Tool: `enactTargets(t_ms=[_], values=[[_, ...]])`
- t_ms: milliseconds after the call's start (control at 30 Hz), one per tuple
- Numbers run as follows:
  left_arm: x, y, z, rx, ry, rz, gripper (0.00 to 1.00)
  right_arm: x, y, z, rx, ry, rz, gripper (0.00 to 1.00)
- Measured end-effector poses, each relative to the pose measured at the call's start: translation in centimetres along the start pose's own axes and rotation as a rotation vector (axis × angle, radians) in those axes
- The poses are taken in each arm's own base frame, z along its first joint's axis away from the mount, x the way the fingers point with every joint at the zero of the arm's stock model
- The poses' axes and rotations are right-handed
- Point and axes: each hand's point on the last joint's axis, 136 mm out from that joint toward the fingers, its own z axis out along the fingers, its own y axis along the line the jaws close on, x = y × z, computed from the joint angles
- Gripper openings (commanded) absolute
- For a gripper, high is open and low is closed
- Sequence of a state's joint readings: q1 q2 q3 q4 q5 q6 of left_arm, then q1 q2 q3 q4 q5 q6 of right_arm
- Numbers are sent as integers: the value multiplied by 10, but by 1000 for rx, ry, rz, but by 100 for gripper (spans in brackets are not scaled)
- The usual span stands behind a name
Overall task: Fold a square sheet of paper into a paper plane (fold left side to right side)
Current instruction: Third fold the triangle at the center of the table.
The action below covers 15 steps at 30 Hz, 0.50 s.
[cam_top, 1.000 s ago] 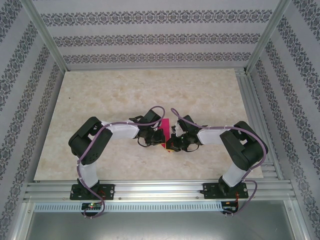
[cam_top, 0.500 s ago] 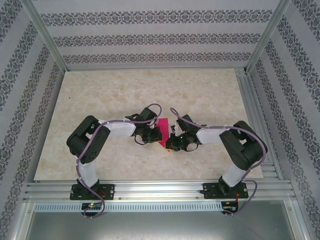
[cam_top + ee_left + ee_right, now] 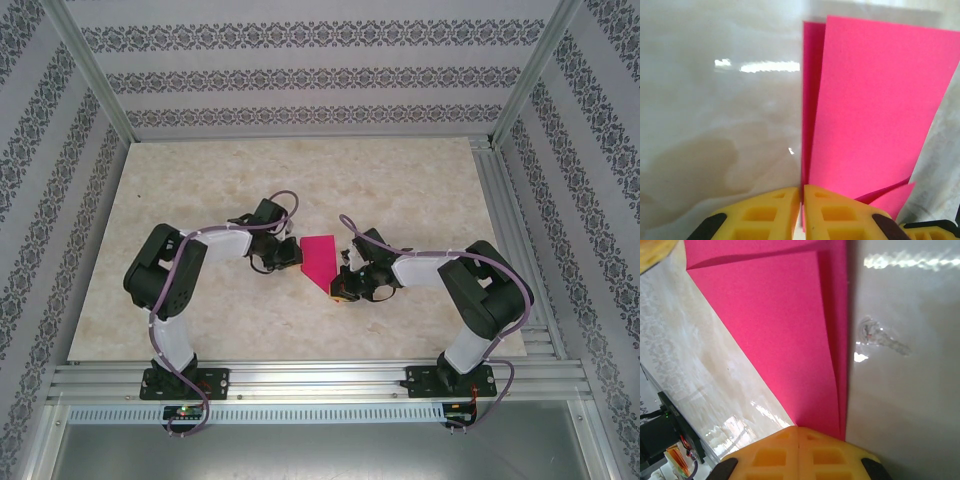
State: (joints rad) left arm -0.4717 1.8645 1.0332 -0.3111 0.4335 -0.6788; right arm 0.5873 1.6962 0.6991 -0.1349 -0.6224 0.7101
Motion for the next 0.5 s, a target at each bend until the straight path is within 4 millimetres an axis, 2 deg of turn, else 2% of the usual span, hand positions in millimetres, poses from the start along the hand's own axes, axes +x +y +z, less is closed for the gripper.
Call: enactTargets(t_ms=[133, 267, 333, 400, 500], values=[[-7, 7, -7, -19, -14, 0, 18, 0, 0, 0, 1, 1, 0, 0], [-20, 17, -32, -59, -98, -23, 18, 0, 0, 0, 1, 1, 0, 0], [-19, 9, -45, -43, -128, -14, 18, 0, 0, 0, 2, 2, 1, 0], [-13, -8, -52, -14, -140, 14, 18, 0, 0, 0, 5, 2, 2, 0], [5, -35, -47, 25, -118, 71, 18, 0, 0, 0, 7, 3, 3, 0]])
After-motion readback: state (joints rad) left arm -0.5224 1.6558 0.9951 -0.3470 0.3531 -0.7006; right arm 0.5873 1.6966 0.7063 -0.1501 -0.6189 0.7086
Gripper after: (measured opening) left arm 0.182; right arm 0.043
